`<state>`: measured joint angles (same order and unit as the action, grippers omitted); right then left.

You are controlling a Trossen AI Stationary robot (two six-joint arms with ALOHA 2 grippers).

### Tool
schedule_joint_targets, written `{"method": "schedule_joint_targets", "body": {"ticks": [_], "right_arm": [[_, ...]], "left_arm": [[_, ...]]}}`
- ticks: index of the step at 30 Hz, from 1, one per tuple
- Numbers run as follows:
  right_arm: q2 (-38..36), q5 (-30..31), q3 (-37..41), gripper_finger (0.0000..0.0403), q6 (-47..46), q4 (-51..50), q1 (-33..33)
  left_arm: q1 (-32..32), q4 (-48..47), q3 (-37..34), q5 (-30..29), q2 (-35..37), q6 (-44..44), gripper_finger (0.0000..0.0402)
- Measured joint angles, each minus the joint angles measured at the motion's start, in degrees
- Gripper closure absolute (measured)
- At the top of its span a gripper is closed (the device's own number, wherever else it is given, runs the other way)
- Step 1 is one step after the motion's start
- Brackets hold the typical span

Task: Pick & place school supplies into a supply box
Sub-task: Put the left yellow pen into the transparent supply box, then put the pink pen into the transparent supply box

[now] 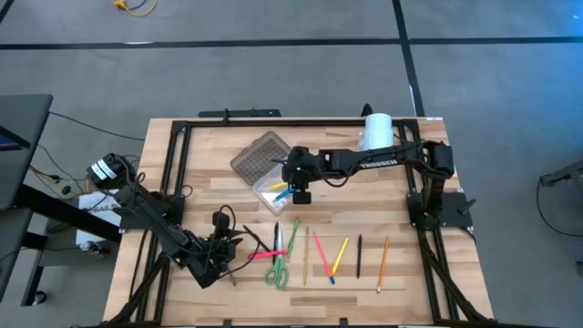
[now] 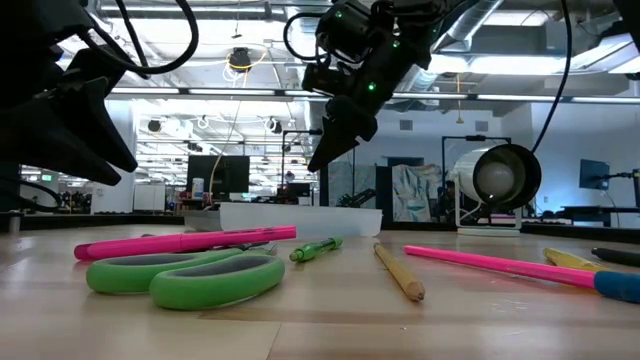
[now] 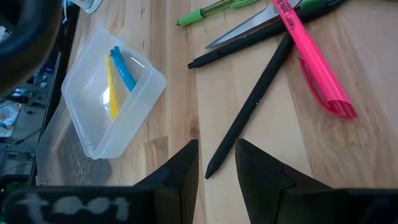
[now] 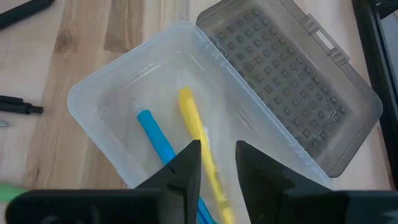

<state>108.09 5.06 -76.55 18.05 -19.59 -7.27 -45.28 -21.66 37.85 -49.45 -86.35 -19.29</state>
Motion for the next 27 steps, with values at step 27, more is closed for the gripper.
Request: {"method": "schedule_joint_targets", "body": {"ticks": [27], "right_arm": [[-4.81,24.76,0.02,0.0296,-22.56,-16.41,32.93]], "left_arm": [[6.36,19.75,0.0,18.42,0.0,8.22,0.0306]]}}
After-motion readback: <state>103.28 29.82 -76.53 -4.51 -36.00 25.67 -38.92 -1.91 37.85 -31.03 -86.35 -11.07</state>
